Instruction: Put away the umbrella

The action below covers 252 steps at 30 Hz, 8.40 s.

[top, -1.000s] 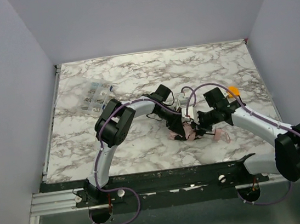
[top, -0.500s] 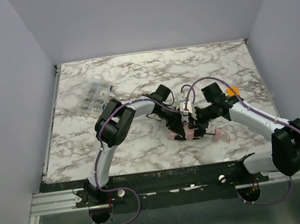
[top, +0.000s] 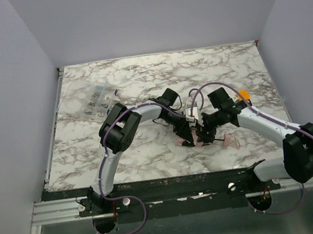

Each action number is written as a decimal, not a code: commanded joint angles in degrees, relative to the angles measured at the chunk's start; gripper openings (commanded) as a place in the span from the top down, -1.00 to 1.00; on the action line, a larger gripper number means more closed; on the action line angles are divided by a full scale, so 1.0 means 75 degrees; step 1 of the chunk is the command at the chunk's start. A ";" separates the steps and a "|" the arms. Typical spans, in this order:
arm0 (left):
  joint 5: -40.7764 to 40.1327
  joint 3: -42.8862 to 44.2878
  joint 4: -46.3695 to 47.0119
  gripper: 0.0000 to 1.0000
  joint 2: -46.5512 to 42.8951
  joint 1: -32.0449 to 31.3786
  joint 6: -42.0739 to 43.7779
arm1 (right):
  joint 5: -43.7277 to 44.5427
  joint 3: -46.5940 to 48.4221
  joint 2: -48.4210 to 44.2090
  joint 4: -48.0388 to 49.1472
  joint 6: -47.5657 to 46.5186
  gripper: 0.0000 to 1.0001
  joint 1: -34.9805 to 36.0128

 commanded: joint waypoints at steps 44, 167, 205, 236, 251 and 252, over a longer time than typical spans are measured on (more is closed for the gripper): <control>-0.2199 -0.1033 -0.0174 0.56 0.0044 0.0083 -0.0418 | 0.1424 -0.0786 0.1612 0.0314 -0.1115 0.57 0.0855; -0.4893 -1.0123 1.2656 -0.97 -0.7083 0.1024 -0.1979 | 0.0272 0.1572 0.4097 -0.3206 -0.1912 0.90 0.0395; -0.4022 -0.4232 0.2404 1.00 -0.2119 -0.0732 0.1318 | -0.2882 0.2504 0.1787 -0.2159 -0.2055 -1.00 -0.2816; -0.2158 -0.0975 -0.1218 1.00 0.0779 0.0066 0.0662 | 0.0645 -0.1508 0.0385 0.2668 -0.3534 -0.60 -0.0487; -0.1982 -0.0995 0.0106 0.27 -0.0225 0.0467 -0.0725 | 0.1141 -0.0776 0.1299 0.0703 -0.3076 0.97 -0.0205; -0.1972 -0.1048 0.0329 0.17 -0.0388 0.0500 -0.0877 | 0.1141 -0.0769 0.1327 0.0617 -0.3058 0.98 -0.0195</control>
